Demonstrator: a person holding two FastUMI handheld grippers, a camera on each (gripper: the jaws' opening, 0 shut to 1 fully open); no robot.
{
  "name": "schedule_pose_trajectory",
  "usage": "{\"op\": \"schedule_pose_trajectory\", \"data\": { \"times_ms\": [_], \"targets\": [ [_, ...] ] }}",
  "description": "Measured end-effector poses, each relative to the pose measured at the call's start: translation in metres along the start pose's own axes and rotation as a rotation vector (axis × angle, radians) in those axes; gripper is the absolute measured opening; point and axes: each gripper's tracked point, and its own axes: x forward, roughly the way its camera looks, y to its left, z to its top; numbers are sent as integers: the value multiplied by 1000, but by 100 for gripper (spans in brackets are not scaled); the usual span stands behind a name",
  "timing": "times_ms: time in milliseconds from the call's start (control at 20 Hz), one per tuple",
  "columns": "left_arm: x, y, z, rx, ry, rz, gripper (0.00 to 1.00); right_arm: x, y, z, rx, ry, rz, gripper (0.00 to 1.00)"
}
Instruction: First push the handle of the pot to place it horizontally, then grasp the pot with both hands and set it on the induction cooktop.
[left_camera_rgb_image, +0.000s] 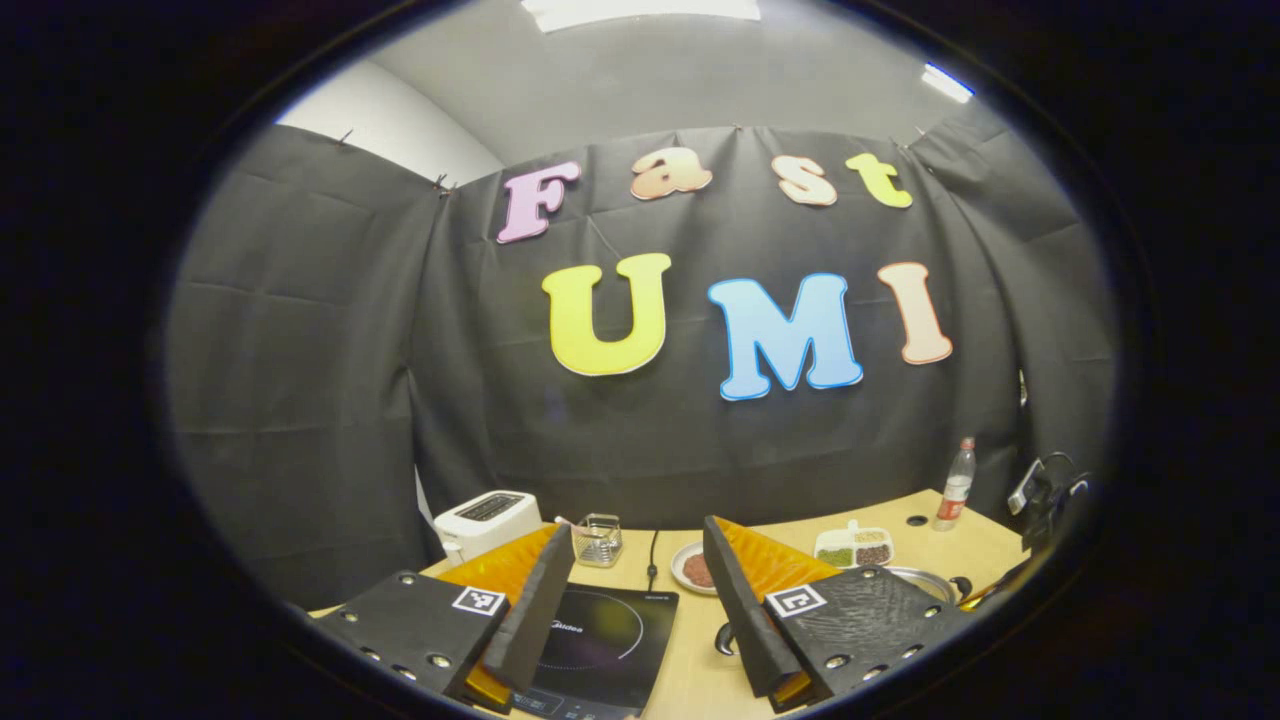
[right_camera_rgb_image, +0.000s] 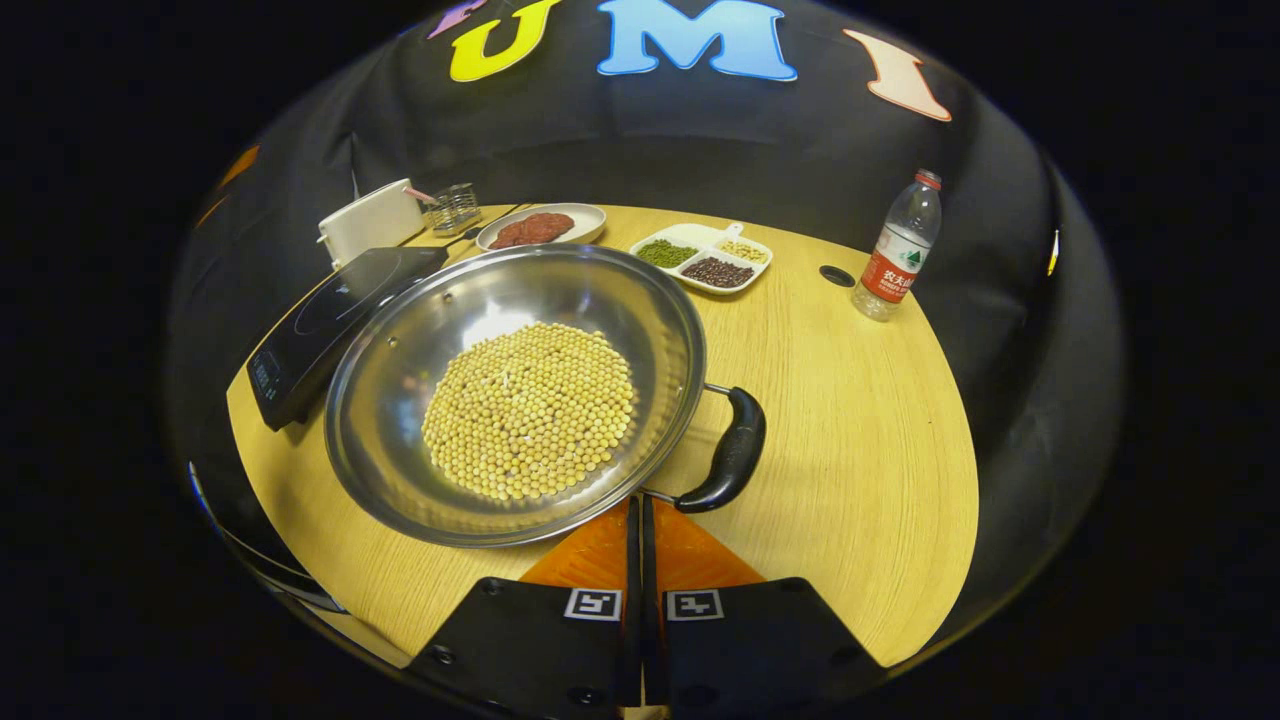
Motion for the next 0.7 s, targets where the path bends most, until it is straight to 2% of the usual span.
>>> {"op": "schedule_pose_trajectory", "data": {
  "times_ms": [50, 100, 200, 400, 450, 550, 600, 650, 700],
  "targets": [
    [2, -1, -4, -3, 10, -2, 77, 3, -4, 3, 12, -3, -7, 2],
    [3, -2, -8, -8, 18, -4, 79, 6, -9, 7, 25, -7, -14, 0],
    [5, -4, -14, -14, 32, -7, 77, 11, -20, 15, 48, -22, -41, 2],
    [9, -9, -28, -9, 58, -26, 79, 13, -28, 25, 123, -48, -54, 2],
    [12, -10, -31, -11, 64, -31, 77, 9, -31, 26, 125, -58, -64, 3],
    [14, -14, -40, -28, 78, -50, 79, -8, -37, 39, 134, -131, -89, 3],
    [16, -16, -45, -39, 85, -61, 77, -18, -39, 48, 149, -177, -100, 4],
    [18, -20, -50, -49, 97, -74, 79, -25, -41, 55, 163, -224, -112, 25],
    [22, -24, -58, -58, 112, -86, 77, -31, -44, 63, 176, -269, -124, 46]
  ]
}}
